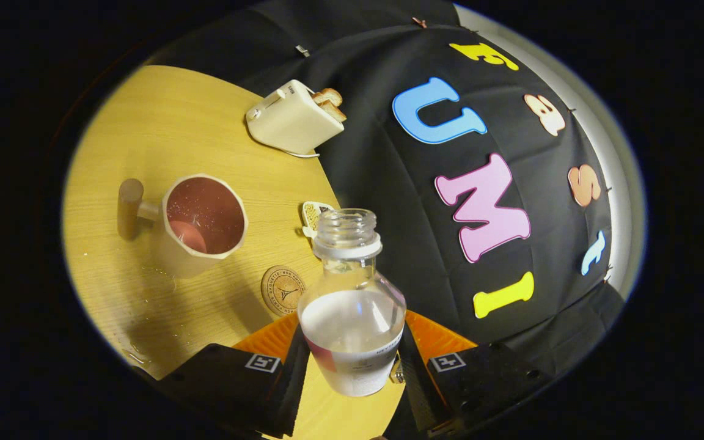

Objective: Take the bottle from table, then pour the juice into the cup, finally place the bottle on the coaster

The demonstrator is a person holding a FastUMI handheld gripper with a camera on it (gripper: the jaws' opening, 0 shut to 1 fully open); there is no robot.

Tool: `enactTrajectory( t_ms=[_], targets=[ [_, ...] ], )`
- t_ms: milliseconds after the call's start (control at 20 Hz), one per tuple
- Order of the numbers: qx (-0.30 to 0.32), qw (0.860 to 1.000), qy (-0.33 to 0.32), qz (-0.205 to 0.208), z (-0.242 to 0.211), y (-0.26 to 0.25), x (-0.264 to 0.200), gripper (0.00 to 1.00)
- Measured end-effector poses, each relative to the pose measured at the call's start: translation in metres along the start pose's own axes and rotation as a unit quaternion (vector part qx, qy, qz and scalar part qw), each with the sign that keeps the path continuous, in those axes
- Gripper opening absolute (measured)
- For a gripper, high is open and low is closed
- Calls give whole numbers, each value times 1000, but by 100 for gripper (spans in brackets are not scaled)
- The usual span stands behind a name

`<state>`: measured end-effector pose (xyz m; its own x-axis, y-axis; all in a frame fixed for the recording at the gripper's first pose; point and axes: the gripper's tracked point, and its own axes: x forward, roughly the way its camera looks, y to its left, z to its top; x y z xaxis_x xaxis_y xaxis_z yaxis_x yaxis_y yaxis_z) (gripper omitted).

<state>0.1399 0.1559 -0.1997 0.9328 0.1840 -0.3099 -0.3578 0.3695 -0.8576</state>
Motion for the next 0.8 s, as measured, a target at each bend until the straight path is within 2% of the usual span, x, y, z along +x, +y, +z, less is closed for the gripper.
enactTrajectory(
  t_ms=[100, 250, 450, 650, 800],
  targets=[
    [-39, 999, -9, -2, 7, 5, 5, 73],
    [-85, 996, -19, 19, 13, 19, 14, 73],
    [-154, 987, -42, 18, 25, 23, 19, 73],
    [-191, 980, -44, 26, 28, 28, 29, 73],
    [-235, 970, -59, 25, 35, 26, 34, 74]
  ],
)
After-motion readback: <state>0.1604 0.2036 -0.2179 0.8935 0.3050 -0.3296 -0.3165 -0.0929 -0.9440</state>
